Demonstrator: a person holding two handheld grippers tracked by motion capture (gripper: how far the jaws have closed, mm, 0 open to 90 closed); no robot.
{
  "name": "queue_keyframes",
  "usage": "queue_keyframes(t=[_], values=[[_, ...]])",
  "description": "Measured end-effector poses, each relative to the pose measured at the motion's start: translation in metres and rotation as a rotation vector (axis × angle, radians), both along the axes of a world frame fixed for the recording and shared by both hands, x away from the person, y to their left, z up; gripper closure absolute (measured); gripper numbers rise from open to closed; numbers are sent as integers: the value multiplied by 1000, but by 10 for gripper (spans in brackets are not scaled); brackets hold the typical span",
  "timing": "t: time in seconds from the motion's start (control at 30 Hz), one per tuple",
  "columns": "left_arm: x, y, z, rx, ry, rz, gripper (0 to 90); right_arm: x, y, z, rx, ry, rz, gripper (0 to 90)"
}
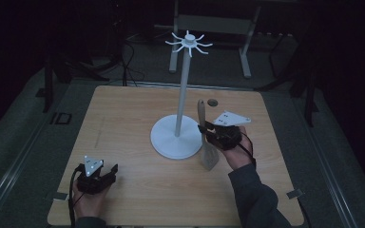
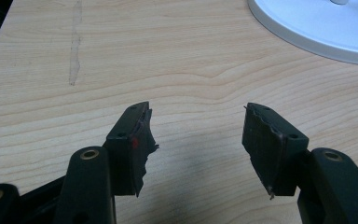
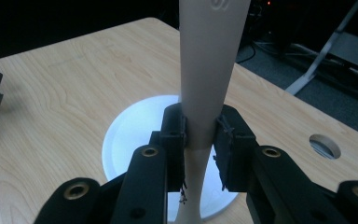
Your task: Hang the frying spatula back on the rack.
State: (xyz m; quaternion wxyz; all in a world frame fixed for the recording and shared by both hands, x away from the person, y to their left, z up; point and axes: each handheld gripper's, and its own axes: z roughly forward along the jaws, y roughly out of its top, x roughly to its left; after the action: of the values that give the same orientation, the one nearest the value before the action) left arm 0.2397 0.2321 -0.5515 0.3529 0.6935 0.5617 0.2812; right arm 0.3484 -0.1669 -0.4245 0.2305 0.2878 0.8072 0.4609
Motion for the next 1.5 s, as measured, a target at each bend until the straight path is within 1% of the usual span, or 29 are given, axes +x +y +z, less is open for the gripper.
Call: queue_keyframes(t=[0.4,0.87,1.33,1.5], values=[[0,0,0,-2,-1,2,424,-1,1,5,29,-25,-3,745],[0,0,0,-1,-1,2,424,-2,2,13,52,-55,-5,746],[0,0,0,0,-2,2,424,0,2,22,82,-65,-17,746],[0,0,0,-2,-3,5,424,1,3,28,90,-72,-18,745]])
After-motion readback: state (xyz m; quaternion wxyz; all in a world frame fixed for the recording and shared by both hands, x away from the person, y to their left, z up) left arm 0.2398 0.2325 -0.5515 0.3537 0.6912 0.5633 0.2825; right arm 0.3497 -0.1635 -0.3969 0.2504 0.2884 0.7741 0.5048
